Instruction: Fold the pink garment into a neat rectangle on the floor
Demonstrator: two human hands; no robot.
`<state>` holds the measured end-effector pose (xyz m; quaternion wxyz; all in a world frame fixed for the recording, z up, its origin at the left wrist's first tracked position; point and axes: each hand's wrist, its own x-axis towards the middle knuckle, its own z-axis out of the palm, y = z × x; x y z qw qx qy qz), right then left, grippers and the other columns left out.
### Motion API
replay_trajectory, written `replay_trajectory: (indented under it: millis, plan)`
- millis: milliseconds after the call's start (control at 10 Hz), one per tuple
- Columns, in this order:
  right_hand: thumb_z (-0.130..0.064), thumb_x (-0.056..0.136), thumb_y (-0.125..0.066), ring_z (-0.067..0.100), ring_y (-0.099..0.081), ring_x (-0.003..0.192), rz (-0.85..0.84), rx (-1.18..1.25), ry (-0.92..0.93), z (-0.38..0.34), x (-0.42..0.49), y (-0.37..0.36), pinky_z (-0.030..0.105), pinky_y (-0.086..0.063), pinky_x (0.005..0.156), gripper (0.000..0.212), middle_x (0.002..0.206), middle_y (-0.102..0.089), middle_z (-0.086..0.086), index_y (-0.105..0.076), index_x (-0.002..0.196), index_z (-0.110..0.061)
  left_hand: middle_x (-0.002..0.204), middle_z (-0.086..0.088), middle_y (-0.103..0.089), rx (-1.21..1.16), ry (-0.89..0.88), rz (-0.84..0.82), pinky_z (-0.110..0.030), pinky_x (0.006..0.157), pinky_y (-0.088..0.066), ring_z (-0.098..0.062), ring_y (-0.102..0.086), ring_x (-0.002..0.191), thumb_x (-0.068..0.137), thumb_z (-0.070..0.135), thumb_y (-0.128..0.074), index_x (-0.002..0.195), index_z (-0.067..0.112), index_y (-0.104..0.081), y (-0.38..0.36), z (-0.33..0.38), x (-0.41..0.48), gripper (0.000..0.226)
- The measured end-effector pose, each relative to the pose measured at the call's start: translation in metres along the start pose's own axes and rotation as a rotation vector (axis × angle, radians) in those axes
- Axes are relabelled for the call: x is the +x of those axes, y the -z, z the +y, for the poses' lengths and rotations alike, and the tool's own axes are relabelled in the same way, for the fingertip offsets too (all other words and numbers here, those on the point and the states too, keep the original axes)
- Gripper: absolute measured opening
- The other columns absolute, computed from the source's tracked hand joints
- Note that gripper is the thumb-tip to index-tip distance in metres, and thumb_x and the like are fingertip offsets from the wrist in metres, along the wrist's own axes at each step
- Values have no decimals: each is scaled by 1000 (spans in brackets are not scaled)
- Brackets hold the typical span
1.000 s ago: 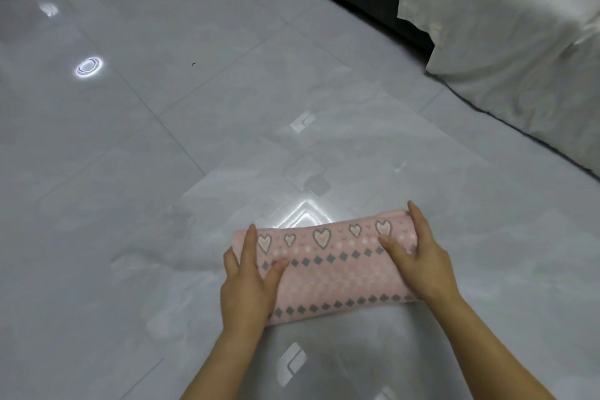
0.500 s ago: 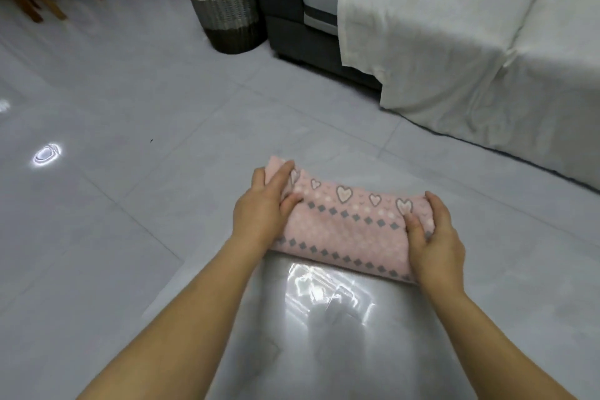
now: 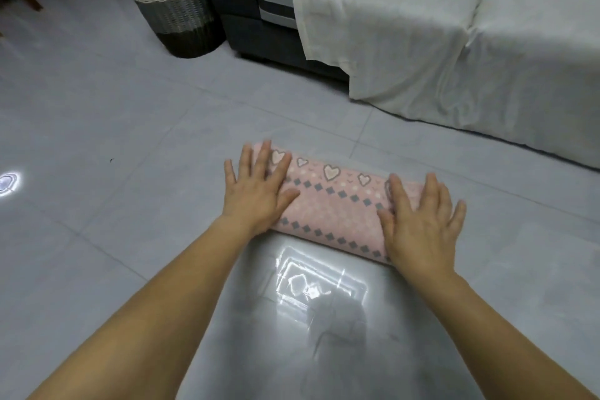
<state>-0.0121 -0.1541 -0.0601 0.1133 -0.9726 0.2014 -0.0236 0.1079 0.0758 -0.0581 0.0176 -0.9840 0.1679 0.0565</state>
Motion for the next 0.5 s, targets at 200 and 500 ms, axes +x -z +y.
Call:
replay_trajectory:
  millis: [200,500]
  plan:
    - [-73,80,-6,28,12,145,-199,-67,190,3,-19,-11,55,4,113,81,159,7,8,7,148,-32,157,4,11,-74,-66,-156,-60,110,-5,-32,11,143,83,72,-15,142,43,13,-3,1,1,71]
    - [-61,89,-31,24,16,144,-430,-113,228,1,-26,14,52,0,115,80,157,18,2,14,147,-30,156,5,17,-177,108,-241,-58,113,2,-27,18,142,90,63,-13,144,38,12,-1,25,-31,65]
